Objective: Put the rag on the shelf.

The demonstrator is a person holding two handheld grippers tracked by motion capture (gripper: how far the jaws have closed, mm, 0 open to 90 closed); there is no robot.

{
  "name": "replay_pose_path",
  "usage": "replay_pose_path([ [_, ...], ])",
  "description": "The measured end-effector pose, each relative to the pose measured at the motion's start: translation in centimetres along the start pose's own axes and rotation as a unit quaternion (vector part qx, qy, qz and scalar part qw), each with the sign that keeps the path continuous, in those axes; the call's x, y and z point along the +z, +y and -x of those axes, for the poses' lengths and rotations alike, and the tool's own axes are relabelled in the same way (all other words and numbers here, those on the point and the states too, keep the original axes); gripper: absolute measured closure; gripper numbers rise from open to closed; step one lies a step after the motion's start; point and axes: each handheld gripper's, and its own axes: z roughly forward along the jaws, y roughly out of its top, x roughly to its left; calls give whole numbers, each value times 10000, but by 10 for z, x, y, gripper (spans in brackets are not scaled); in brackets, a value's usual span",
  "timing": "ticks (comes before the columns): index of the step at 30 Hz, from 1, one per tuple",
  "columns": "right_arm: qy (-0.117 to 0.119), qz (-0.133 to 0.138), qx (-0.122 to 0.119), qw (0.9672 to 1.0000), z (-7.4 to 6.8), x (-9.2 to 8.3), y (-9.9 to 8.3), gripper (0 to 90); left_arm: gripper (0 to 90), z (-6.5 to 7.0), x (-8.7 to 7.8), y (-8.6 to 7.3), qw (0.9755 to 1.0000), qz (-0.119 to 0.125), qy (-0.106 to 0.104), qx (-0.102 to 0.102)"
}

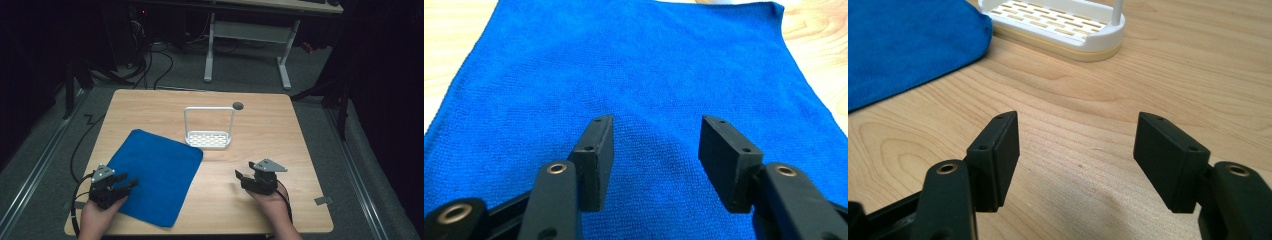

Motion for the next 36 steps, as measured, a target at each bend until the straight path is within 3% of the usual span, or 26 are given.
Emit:
replay_pose_path([
  [4, -59, 22, -98, 9999, -2, 0, -4, 377, 490, 0, 2, -1, 10000, 25, 11, -29],
  [14, -76, 95, 105, 9999, 1, 1, -5, 388, 487, 1, 3, -2, 10000, -10, -8, 50],
  [16, -90, 132, 82, 9998, 2, 1, -4, 392, 488, 1, 4, -2, 10000, -23, -31, 49],
  [18, -68, 155, 161, 9997, 2, 1, -4, 404, 504, 5, 4, -2, 9998, -30, -185, 8],
  [21, -75, 153, 200, 9997, 4, 0, -4, 422, 554, 17, 4, 0, 9990, -50, -432, 98],
  [23, -63, 165, 224, 9996, 4, 0, -4, 427, 656, 24, 5, 0, 9985, -90, -535, 106],
  [24, -65, 159, 255, 9995, 4, 0, -4, 436, 725, 41, 11, -3, 9969, -368, -624, 300],
  [25, -65, 159, 255, 9995, 4, 0, -4, 436, 777, 41, 11, -3, 9969, -368, -624, 300],
  [26, -23, 147, 252, 9996, 4, 0, -4, 454, 825, 50, 14, -4, 9956, -499, -622, 483],
  [28, 4, 150, 258, 9996, 4, 0, -4, 462, 878, 72, 22, -9, 9911, -743, -771, 786],
  [29, 7, 162, 242, 9996, 4, 0, -4, 463, 892, 80, 26, -10, 9892, -839, -822, 872],
  [30, 15, 166, 214, 9996, 3, 0, -4, 466, 900, 80, 26, -10, 9892, -839, -822, 872],
  [32, 36, 173, 184, 9997, 3, 0, -4, 471, 900, 92, 30, -13, 9869, -887, -894, 1013],
  [35, 54, 181, 154, 9997, 2, 0, -4, 475, 900, 98, 32, -13, 9853, -909, -959, 1084],
  [36, 60, 178, 152, 9997, 2, 1, -4, 476, 900, 103, 35, -13, 9846, -898, -1075, 1044],
])
